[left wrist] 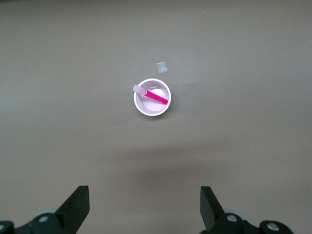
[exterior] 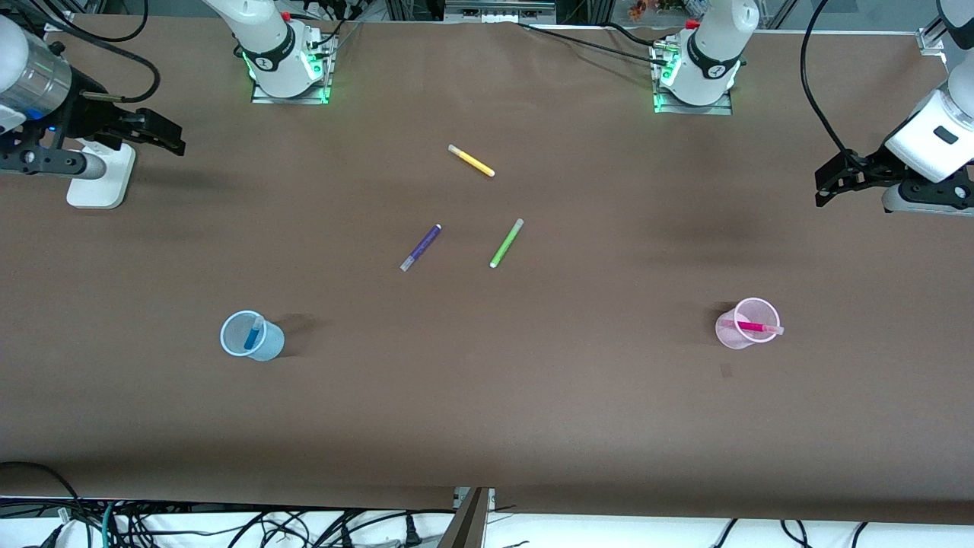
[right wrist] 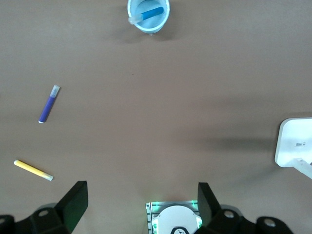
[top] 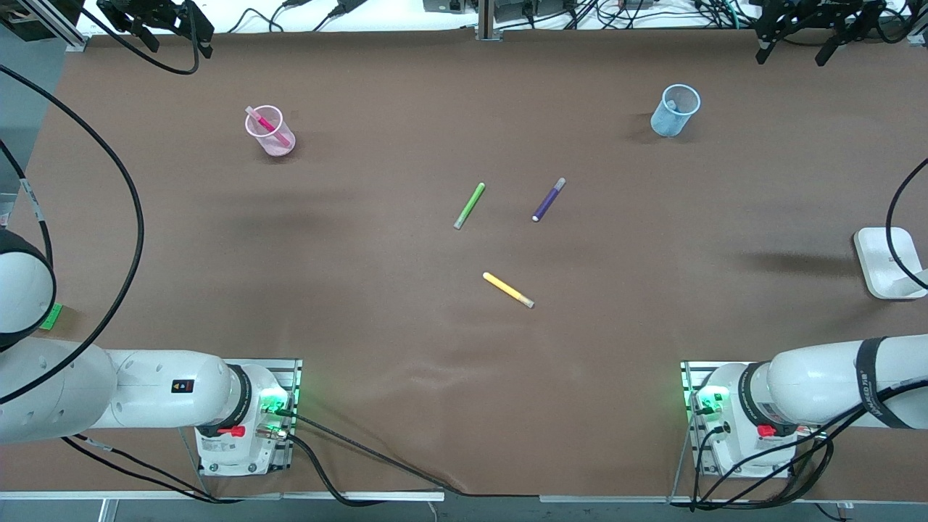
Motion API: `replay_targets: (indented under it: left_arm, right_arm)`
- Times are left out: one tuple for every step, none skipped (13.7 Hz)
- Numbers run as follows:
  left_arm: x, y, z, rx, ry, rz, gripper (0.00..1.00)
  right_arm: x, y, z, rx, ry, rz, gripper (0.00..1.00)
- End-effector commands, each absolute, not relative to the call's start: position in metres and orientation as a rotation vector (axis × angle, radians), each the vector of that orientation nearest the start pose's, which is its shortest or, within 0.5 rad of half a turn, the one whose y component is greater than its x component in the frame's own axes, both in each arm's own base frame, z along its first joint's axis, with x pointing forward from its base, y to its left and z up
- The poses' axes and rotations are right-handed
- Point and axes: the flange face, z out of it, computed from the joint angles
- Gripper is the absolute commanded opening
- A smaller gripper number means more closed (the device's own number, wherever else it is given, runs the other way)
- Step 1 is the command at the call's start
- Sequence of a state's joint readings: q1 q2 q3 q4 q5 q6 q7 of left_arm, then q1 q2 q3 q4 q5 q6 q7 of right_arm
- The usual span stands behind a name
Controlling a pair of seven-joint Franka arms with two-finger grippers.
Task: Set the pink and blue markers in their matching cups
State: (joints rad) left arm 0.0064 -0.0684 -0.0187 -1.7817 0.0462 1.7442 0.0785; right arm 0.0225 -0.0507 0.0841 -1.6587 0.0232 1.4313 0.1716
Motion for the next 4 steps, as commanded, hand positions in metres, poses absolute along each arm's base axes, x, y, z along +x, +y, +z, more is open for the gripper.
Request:
replay_targets:
  left_arm:
    - [0.5444, -0.005, 0.581, -3.106, 0.14, -0.041, 1.0]
    - [0.5447, -0.005, 0.5802, -3.106, 0.14, -0.039, 1.0]
    - [0.5447, -0.005, 0.5802, -3.106, 0.14, -0.039, 1.0]
    - [0.5447, -0.005, 0.5802, -3.106, 0.138, -0.039, 1.0]
  right_arm:
    - [0.5119, 0.065, 0.608, -3.153, 0.066, 0.248, 0.99]
    - [0.5117, 0.065, 0.6079, -3.153, 0.063, 0.25, 0.99]
    - [0.5115, 0.0649, 0.6078, -3.153, 0.063, 0.253, 0.99]
    - [0.5115, 0.0651, 0.6085, -3.151, 0.061, 0.251, 0.99]
